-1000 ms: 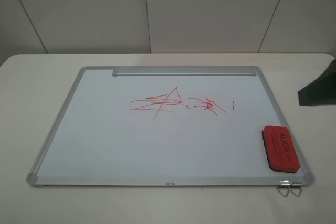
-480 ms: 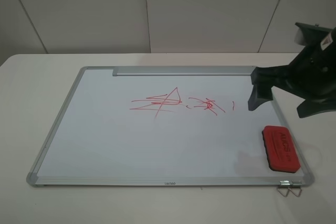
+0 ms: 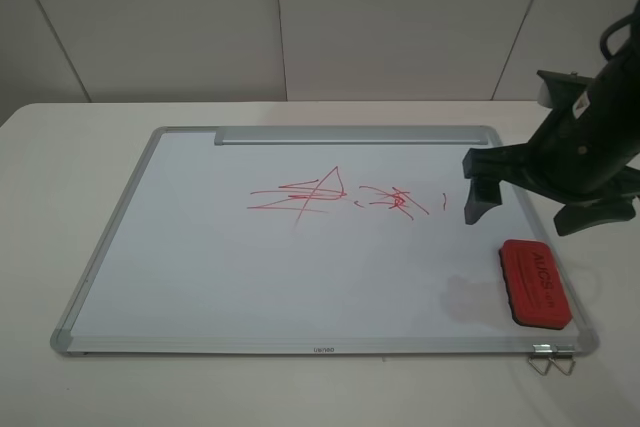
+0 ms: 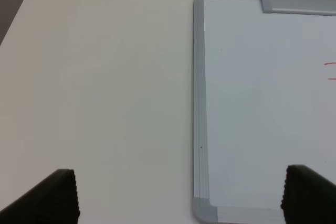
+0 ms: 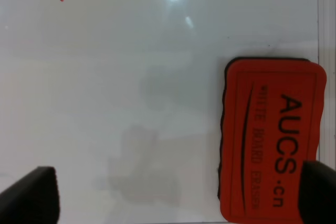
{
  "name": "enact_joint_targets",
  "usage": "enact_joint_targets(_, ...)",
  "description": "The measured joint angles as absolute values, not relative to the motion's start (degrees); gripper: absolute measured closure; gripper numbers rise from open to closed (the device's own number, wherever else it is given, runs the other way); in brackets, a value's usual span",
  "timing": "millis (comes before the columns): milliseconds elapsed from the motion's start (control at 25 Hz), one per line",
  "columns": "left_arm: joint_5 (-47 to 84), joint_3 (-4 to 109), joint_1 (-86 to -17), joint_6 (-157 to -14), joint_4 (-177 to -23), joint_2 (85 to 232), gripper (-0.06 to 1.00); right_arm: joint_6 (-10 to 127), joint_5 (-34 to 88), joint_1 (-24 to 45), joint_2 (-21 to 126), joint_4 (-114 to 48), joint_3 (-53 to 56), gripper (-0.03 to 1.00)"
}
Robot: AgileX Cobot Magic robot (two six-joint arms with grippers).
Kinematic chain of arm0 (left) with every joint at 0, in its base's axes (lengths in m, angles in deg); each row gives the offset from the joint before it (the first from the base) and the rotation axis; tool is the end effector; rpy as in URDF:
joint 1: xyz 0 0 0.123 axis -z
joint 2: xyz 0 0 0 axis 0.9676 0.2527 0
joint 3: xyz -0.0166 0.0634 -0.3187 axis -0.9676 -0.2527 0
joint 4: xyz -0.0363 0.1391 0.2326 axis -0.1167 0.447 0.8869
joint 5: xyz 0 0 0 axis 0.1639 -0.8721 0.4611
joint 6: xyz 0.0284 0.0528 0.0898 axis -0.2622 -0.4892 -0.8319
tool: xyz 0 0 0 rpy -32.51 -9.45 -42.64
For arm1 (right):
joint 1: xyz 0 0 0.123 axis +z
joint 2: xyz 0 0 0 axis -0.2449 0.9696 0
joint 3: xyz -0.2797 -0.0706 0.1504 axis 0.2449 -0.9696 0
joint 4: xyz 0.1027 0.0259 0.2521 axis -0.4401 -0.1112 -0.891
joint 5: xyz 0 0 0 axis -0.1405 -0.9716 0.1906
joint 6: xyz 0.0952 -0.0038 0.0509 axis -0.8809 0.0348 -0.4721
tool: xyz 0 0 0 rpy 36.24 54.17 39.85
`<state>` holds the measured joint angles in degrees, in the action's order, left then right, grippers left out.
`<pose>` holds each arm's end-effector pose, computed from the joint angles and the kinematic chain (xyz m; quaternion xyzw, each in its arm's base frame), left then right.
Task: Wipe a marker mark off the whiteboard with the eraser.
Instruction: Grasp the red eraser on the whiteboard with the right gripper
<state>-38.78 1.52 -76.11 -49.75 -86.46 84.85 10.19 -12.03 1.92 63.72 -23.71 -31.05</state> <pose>-0.0126 -0.0002 0.2807 -0.0150 0.8516 -0.0024 0.5239 0.2577 0.0727 0.2153 0.0751 0.9935 0.0228 0.0824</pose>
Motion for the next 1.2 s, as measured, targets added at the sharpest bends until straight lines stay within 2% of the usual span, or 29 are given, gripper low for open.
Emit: enact_joint_targets(1200, -38.78, 1.52, -76.11, -49.75, -86.46, 84.85, 0.17, 8.29, -4.31, 1.92, 66.99, -24.12, -34.28, 0.14)
